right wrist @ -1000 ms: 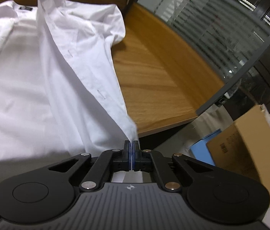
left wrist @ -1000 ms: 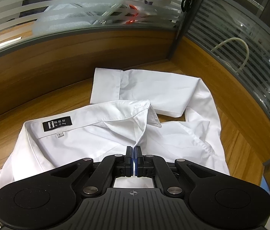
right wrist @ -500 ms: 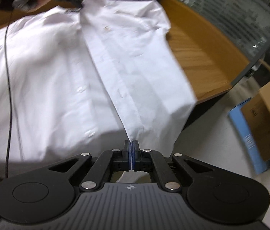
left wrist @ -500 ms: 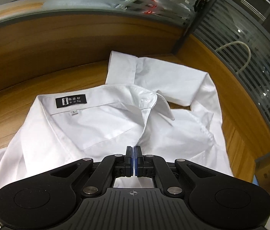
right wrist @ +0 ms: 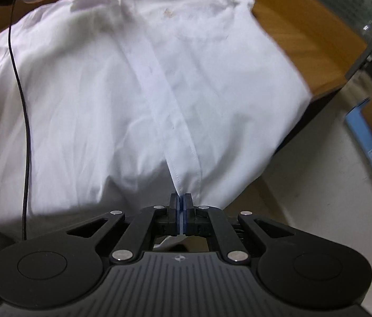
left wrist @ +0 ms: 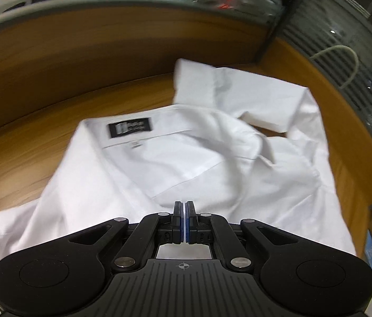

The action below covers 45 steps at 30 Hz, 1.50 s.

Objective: Fold clothes

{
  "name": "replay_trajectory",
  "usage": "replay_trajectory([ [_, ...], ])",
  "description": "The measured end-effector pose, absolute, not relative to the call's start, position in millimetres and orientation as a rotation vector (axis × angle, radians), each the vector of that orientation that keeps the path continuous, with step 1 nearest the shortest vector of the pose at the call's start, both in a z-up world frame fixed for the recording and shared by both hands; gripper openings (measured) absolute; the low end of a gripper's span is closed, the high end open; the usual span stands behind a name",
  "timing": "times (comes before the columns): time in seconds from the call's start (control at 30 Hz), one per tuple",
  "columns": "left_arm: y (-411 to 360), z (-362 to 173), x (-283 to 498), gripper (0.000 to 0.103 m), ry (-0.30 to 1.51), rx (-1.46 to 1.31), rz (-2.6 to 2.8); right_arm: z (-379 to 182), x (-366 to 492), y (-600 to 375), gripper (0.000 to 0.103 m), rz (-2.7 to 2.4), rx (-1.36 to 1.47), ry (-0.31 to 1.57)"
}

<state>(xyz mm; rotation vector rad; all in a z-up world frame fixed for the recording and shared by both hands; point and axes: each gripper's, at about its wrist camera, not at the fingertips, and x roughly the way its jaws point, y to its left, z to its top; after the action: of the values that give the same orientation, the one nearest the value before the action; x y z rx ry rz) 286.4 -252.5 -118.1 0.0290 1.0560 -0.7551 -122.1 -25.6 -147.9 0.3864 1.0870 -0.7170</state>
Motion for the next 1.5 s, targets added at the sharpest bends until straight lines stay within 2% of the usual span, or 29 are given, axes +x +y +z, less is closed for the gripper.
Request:
replay_trajectory([
  [0.1, -244, -113, 285, 0.004, 1.038, 0.033, -0.746, -157, -122, -26, 0.007, -0.71, 0.414, 1.092],
  [0.2, -235, -105, 281, 0.004, 1.011, 0.044, -0.746, -143, -132, -29, 0.021, -0.719, 0.411, 1.041],
  [0.27, -228, -98, 275, 0.005, 0.996, 0.053, -0.747, -128, -141, -37, 0.034, -0.729, 0.4, 0.994],
  [0.33, -219, -90, 267, 0.006, 0.983, 0.059, -0.748, -114, -148, -49, 0.039, -0.734, 0.381, 0.964],
  [0.4, -207, -83, 256, 0.015, 0.951, 0.079, -0.744, -101, -154, -65, 0.043, -0.728, 0.346, 0.947],
  [0.47, -195, -77, 243, 0.017, 0.918, 0.108, -0.739, -89, -160, -83, 0.054, -0.718, 0.31, 0.935],
  [0.57, -175, -72, 222, 0.018, 0.876, 0.147, -0.687, -81, -165, -124, 0.058, -0.679, 0.27, 0.907],
  [0.73, -135, -70, 190, 0.029, 0.867, 0.113, -0.546, -83, -167, -213, 0.062, -0.618, 0.313, 0.861],
  [1.0, -74, -78, 134, 0.031, 0.934, -0.082, -0.21, -97, -142, -331, 0.065, -0.49, 0.361, 0.845],
  [1.3, -23, -83, 74, 0.041, 0.93, -0.311, 0.086, -112, -82, -391, 0.066, -0.33, 0.308, 0.933],
  [1.5, -1, -93, 76, 0.045, 0.905, -0.473, 0.171, -114, -47, -428, 0.067, -0.334, 0.405, 0.932],
])
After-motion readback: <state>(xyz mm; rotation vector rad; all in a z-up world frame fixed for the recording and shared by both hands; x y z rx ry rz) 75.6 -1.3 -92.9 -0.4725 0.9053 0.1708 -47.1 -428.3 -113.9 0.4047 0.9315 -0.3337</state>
